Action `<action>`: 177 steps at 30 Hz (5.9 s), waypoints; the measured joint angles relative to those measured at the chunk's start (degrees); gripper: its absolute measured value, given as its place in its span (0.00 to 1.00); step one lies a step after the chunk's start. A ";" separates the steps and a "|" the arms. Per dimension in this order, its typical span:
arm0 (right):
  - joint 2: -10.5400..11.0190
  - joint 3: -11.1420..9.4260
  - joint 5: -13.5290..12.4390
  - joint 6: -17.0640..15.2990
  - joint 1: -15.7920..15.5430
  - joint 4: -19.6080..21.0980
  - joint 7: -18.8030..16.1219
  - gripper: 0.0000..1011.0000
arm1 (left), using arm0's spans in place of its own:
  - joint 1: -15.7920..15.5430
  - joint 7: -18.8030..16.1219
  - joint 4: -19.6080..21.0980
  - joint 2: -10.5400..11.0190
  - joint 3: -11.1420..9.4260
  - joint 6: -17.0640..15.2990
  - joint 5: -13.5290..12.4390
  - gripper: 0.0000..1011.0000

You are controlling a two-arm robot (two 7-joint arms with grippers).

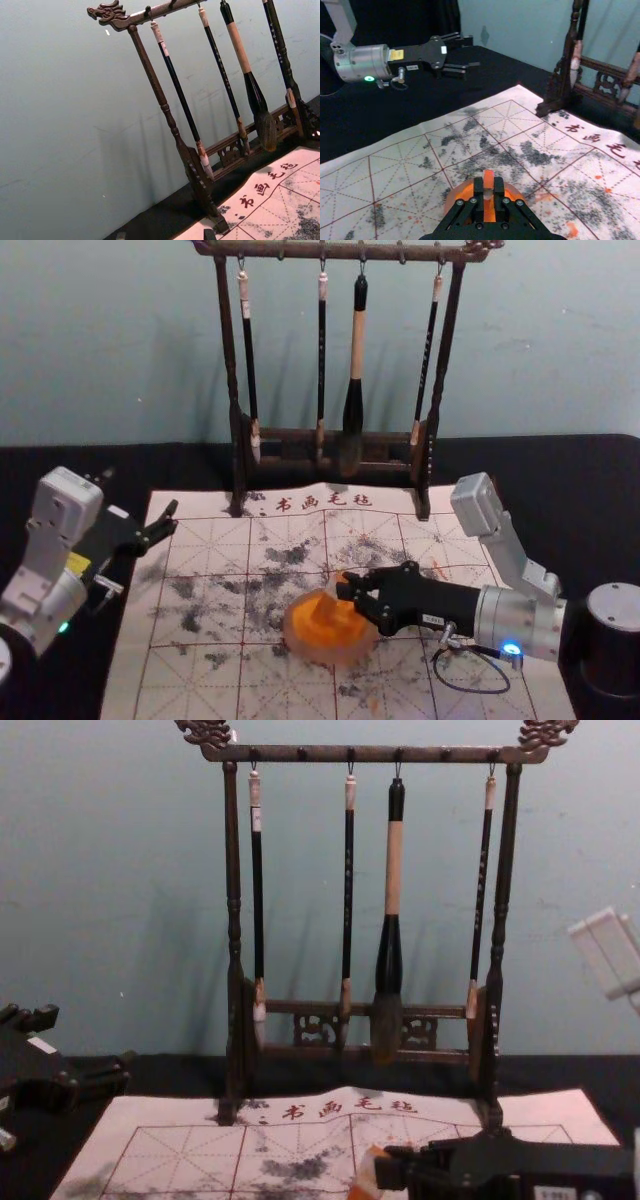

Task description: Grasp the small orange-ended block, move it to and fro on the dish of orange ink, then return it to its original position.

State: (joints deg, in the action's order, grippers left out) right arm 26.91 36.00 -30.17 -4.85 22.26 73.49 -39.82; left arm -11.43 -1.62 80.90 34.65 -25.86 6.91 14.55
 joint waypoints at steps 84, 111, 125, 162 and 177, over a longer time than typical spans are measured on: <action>4.18 -3.33 -1.97 -0.31 -4.70 8.49 3.17 0.08 | 0.00 0.00 0.00 0.00 0.00 0.00 0.00 0.99; 10.36 -10.96 -3.46 -0.26 -13.81 18.13 9.58 0.08 | 0.00 0.00 0.00 0.00 0.00 0.00 0.00 0.99; 11.81 -15.18 -3.43 -0.19 -18.33 21.19 12.41 0.08 | 0.00 0.00 0.00 0.00 0.00 0.00 0.00 0.99; 9.71 -14.92 -1.55 -3.27 -17.77 16.45 11.67 0.08 | 0.00 0.00 0.00 0.00 0.00 0.00 0.00 0.99; 9.05 -13.99 -1.67 -3.87 -16.54 14.14 10.68 0.08 | 0.00 0.00 0.00 0.00 0.00 0.00 0.00 0.99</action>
State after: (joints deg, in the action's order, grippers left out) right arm 35.96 22.02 -31.84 -8.72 5.72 87.64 -29.14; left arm -11.43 -1.62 80.90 34.65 -25.87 6.91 14.55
